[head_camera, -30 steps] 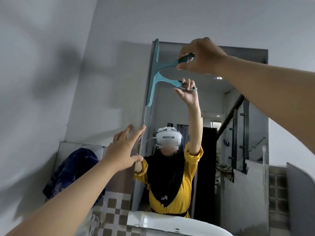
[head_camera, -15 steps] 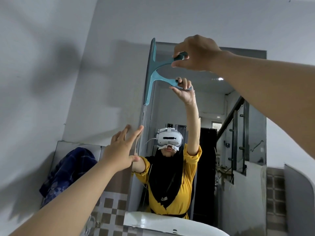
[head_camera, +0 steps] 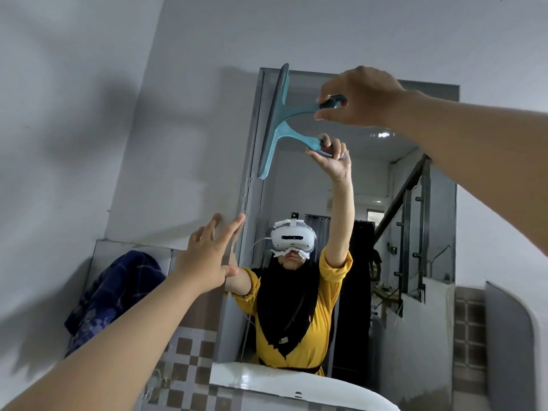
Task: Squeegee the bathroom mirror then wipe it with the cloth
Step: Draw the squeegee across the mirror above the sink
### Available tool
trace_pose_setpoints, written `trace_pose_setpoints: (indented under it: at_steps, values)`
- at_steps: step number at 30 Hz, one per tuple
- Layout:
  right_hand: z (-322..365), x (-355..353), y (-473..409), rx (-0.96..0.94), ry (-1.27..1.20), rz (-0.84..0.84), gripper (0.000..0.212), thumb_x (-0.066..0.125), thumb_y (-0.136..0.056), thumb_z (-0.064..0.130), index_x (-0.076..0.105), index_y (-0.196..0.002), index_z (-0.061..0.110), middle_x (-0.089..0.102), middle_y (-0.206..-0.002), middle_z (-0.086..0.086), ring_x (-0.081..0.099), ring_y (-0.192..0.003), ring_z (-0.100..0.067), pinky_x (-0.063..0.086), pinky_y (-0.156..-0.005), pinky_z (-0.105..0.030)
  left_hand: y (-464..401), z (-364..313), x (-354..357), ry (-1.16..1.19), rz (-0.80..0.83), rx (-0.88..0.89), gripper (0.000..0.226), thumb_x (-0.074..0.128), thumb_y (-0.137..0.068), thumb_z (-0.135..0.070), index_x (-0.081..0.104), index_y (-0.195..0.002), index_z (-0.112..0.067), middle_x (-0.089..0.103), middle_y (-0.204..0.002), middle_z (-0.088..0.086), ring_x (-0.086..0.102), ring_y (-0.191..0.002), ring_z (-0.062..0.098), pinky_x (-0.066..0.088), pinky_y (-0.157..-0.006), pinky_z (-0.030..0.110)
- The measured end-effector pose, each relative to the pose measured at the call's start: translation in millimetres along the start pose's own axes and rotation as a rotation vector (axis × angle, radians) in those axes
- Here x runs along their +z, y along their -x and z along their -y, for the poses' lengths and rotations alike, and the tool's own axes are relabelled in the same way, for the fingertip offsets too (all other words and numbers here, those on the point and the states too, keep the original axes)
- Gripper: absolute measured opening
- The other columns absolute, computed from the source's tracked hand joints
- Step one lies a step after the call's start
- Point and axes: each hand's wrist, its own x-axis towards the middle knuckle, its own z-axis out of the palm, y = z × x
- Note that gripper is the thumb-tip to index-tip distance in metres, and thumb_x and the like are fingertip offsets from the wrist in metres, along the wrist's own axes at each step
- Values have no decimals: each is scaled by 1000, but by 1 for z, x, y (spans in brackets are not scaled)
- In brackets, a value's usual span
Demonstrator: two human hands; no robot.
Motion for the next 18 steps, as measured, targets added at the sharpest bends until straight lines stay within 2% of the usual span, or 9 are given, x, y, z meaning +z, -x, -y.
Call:
trace_pose_setpoints:
  at_steps: [4, 9, 12, 15, 18]
  values:
    - [-22, -3, 26, 54, -4, 0, 38, 58, -87, 52, 63, -107, 20, 67, -89, -8, 58, -76, -27, 51, -67, -39, 2, -6, -1, -31, -14, -26, 110, 67, -82, -39, -29, -134, -53, -5, -159, 7, 15, -142, 39, 43, -100, 46]
    - [-59, -10, 64, 165, -24, -26, 35, 61, -88, 47, 65, -108, 19, 61, -82, -4, 53, -76, -26, 42, -66, -34, 5, -14, -3, -75, -22, -43, 108, 64, -85, -28, -30, -133, -49, -5, -159, 9, 21, -141, 40, 41, -102, 44]
    - [-84, -12, 93, 243, -24, -38, 33, 61, -87, 49, 65, -107, 22, 66, -87, -8, 58, -80, -30, 49, -69, -37, 6, -18, -4, -49, -5, -70, 99, 61, -88, -25, -20, -144, -36, -5, -159, 11, 18, -142, 38, 37, -105, 43]
    - [-103, -15, 121, 327, -33, -60, 30, 61, -87, 49, 65, -102, 23, 67, -87, -7, 59, -81, -29, 48, -68, -36, 1, -10, -1, 44, 54, -115, 100, 68, -79, -38, -4, -148, -38, 2, -158, 9, 20, -139, 40, 35, -104, 55]
    - [-117, -19, 148, 412, -32, -81, 31, 61, -87, 49, 65, -99, 21, 67, -83, -9, 58, -79, -29, 47, -68, -36, 0, -10, -1, 71, 80, -126, 104, 69, -73, -52, -2, -147, -40, 3, -156, 9, 21, -137, 42, 34, -103, 58]
